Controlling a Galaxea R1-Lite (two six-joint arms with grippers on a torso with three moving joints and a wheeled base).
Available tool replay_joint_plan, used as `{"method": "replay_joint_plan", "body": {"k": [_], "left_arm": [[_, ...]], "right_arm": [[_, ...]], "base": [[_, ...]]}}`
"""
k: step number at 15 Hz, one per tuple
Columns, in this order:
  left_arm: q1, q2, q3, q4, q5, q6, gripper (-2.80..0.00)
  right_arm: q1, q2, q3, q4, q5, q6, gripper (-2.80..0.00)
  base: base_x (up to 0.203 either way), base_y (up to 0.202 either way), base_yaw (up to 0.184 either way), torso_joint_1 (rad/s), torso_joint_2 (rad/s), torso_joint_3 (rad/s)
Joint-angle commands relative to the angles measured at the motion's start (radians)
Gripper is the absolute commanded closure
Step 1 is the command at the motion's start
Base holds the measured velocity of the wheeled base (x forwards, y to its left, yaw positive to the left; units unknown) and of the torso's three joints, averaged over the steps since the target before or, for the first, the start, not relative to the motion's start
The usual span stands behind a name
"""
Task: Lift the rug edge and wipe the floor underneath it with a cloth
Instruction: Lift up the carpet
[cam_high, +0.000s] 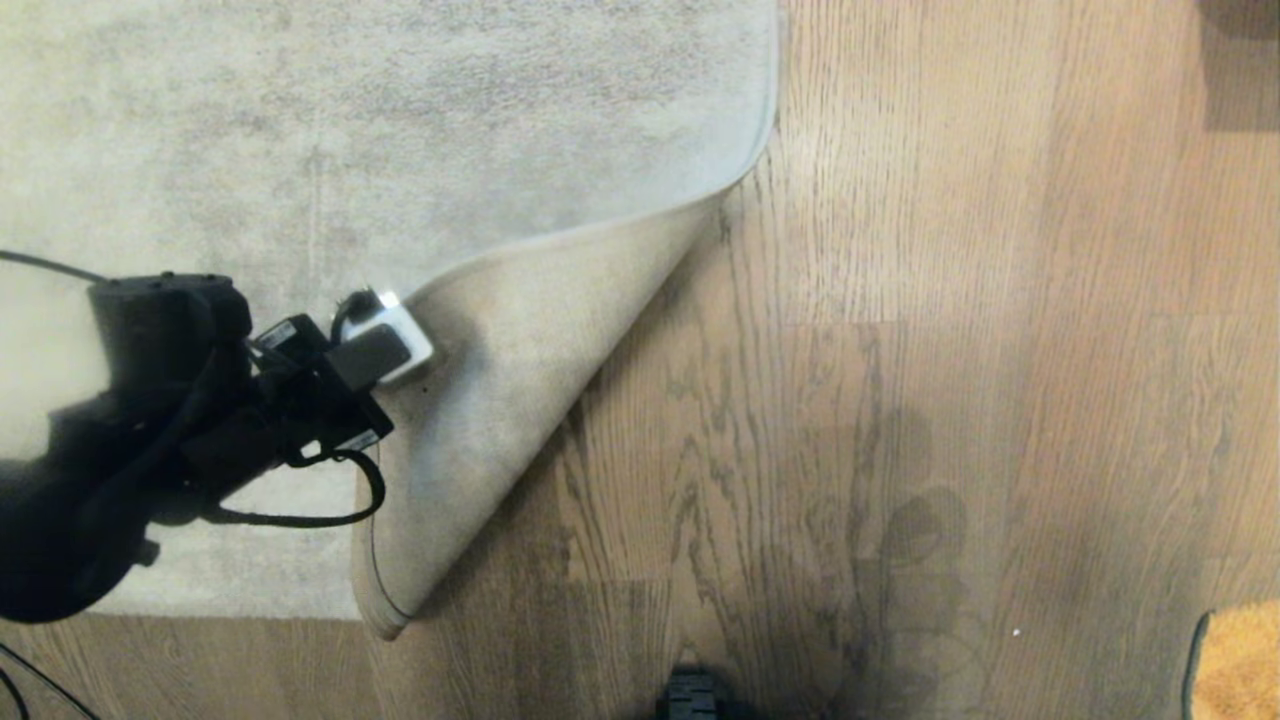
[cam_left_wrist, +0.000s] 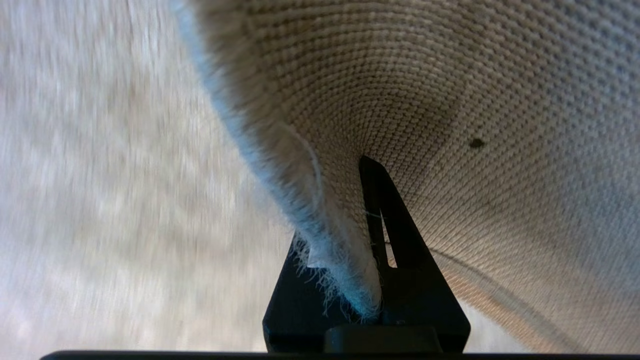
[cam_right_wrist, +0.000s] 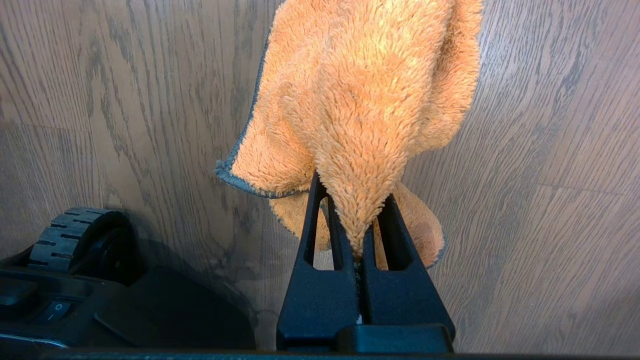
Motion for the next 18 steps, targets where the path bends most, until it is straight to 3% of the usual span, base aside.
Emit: {"method": "replay_joint_plan", "body": {"k": [1,4,9,18], "left_arm": [[-0.002,0.075,-0.067,-0.008,-0.061,0.006,0.0],[-0.001,0.108,-0.094,-0.02,-0.132,0.004,0.0],[-0.001,0.143,-0.084,-0.253,-0.122,0.003,0.0],[0.006,0.047,0.01,-0.253,-0.117,-0.022,0.0]], "right_arm": [[0.0,0.001,0.0,0.0,0.001,-0.001,0.0],[0.0,0.001,0.0,0.0,0.001,-0.001,0.0],[0.0,0.001,0.0,0.0,0.001,-0.001,0.0],[0.0,0.001,0.0,0.0,0.001,-0.001,0.0]], "base": [[0.0,0.0,0.0,0.0,0.0,0.0],[0.0,0.0,0.0,0.0,0.0,0.0],[0.0,0.0,0.0,0.0,0.0,0.0],[0.0,0.0,0.0,0.0,0.0,0.0]]}}
